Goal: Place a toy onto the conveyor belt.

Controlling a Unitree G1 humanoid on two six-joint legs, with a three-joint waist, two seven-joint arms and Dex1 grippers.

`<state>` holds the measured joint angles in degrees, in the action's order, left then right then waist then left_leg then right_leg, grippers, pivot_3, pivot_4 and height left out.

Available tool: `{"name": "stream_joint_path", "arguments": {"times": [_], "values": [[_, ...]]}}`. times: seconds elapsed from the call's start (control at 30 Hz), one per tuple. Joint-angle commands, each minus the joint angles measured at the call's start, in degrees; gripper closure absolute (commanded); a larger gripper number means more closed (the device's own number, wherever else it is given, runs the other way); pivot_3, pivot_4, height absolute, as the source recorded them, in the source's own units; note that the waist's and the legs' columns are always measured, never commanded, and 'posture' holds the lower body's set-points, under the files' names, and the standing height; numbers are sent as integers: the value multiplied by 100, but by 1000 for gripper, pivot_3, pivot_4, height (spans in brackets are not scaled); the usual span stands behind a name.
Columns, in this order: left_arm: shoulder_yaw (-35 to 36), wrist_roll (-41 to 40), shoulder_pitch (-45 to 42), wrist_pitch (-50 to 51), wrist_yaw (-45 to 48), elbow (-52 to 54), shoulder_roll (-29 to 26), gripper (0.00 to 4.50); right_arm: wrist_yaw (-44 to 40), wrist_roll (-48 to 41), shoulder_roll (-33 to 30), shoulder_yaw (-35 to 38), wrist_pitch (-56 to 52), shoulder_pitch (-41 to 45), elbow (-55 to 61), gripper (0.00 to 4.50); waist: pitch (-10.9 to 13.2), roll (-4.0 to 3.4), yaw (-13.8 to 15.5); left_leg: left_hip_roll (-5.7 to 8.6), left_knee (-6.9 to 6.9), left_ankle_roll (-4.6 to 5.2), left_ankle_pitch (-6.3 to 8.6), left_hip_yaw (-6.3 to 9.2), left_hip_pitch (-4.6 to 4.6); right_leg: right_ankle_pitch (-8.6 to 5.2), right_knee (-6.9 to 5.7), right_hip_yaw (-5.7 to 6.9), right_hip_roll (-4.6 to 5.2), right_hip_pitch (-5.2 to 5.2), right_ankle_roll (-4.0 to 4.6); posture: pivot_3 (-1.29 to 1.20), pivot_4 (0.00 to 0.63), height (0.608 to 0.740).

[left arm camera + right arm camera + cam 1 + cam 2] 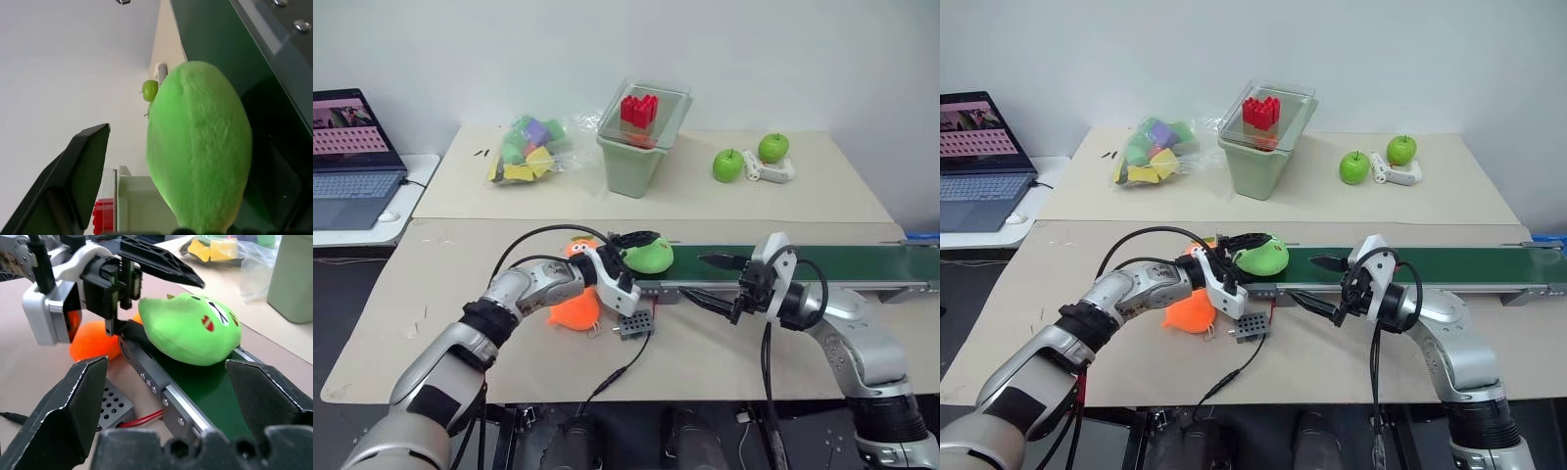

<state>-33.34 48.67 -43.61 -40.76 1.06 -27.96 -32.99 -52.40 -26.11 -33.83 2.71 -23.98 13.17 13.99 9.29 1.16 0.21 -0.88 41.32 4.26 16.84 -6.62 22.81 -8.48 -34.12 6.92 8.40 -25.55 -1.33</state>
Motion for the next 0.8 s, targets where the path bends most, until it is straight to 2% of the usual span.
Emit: {"name": "stream_joint_path", "arguments": {"times": [0.03,0.23,0.6,0.8], "values": [[75,-72,256,-97,401,15,-400,64,-56,-99,16,30,99,132,60,0,0,0,-15,0,0,0,0,0,0,0,0,-1,0,0,0,0,150,740],[199,-157,308,-149,626,5,-634,64,-53,-94,84,-22,100,175,45,0,-1,-3,14,1,3,-1,0,-1,2,0,1,0,0,1,0,0,150,740],[386,-337,489,-38,917,105,-677,64,-71,-111,111,-71,88,212,3,0,-2,-4,-15,1,0,-28,-16,-2,1,0,-1,-1,-2,0,0,0,150,740],[968,-932,661,385,1097,56,-832,64,-93,-120,87,-76,63,207,18,0,-2,-4,-56,0,-2,-22,-13,-2,0,0,-2,-2,-2,-3,0,0,150,740]]}}
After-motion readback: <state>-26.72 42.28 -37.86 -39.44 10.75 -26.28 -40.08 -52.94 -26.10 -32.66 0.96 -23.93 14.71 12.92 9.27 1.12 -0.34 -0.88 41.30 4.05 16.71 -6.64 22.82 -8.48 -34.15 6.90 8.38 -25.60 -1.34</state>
